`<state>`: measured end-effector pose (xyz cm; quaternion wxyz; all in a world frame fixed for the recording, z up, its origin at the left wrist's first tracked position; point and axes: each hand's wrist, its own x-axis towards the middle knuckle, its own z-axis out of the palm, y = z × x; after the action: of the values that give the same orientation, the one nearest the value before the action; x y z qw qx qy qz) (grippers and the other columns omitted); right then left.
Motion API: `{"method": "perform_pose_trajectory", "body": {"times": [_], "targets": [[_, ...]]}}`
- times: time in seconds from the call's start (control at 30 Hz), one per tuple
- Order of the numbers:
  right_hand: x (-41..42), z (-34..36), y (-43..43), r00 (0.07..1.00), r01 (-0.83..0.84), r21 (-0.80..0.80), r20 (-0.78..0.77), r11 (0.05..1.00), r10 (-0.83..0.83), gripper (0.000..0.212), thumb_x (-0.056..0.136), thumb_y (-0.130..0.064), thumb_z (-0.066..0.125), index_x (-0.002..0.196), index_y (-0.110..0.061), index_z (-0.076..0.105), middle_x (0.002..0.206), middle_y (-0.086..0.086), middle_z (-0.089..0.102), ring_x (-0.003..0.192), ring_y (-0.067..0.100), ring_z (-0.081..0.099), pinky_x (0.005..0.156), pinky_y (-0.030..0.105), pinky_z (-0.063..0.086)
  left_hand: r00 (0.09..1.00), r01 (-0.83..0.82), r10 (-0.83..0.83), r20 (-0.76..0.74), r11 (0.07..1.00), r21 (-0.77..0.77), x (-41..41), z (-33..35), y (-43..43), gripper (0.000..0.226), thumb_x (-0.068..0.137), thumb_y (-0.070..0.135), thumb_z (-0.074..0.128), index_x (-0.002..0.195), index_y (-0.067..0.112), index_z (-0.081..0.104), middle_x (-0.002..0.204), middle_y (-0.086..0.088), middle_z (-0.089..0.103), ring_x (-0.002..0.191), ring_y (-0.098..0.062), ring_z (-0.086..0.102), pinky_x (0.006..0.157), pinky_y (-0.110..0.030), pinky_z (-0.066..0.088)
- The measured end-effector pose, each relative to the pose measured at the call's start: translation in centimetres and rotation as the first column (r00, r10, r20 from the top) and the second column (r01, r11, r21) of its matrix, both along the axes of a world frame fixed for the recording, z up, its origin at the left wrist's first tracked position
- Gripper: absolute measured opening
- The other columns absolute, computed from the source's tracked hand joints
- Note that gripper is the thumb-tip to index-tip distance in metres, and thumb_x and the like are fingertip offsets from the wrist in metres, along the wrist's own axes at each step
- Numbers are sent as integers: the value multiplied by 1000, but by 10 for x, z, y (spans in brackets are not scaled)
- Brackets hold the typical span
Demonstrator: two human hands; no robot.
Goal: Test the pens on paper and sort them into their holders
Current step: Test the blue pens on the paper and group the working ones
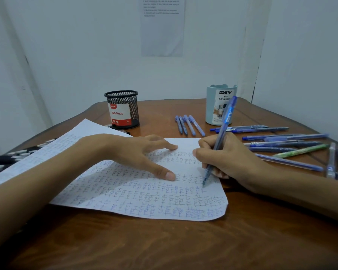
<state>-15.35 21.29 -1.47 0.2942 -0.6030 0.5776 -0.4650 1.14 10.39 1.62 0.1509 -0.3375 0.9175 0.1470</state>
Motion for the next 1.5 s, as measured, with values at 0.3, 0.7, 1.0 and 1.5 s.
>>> {"method": "perform_pose_trajectory", "body": {"times": [0.3, 0.7, 1.0, 1.5], "targets": [[-5, 12, -1, 975, 72, -18, 210, 997, -66, 49, 75, -52, 53, 51, -10, 47, 45, -3, 47, 36, 5, 38, 36, 15, 31, 1000, -2, 2, -1, 1000, 4, 2, -2, -5, 88, 64, 69, 50, 140, 54, 8, 153, 22, -6, 144, -16, 4, 114, -44, 11], [-28, 13, -11, 975, 92, -6, 203, 996, -89, 32, 98, -33, 40, 96, -12, 64, 45, -2, 45, 31, 6, 36, 30, 15, 27, 1000, 2, -2, -15, 1000, -11, 1, -8, -10, 86, 66, 69, 44, 141, 53, 6, 155, 17, -8, 144, -19, 0, 114, -48, 10], [-30, 13, -12, 937, 113, -12, 335, 993, -103, 23, 91, -28, 53, 97, -8, 64, 49, -2, 42, 33, 7, 29, 31, 17, 23, 1000, 3, -4, -13, 1000, -20, 1, -9, -11, 88, 64, 70, 44, 142, 52, 6, 156, 15, -8, 145, -20, -1, 114, -50, 10], [-38, 21, -38, 953, 297, 11, 57, 955, -297, 21, 93, -30, 55, 89, -14, 67, 64, 2, 55, 48, 9, 42, 39, 15, 32, 1000, 11, -12, -22, 999, -34, 2, -9, -12, 90, 63, 74, 42, 143, 51, 6, 156, 14, -8, 145, -21, 0, 114, -51, 10]]}}
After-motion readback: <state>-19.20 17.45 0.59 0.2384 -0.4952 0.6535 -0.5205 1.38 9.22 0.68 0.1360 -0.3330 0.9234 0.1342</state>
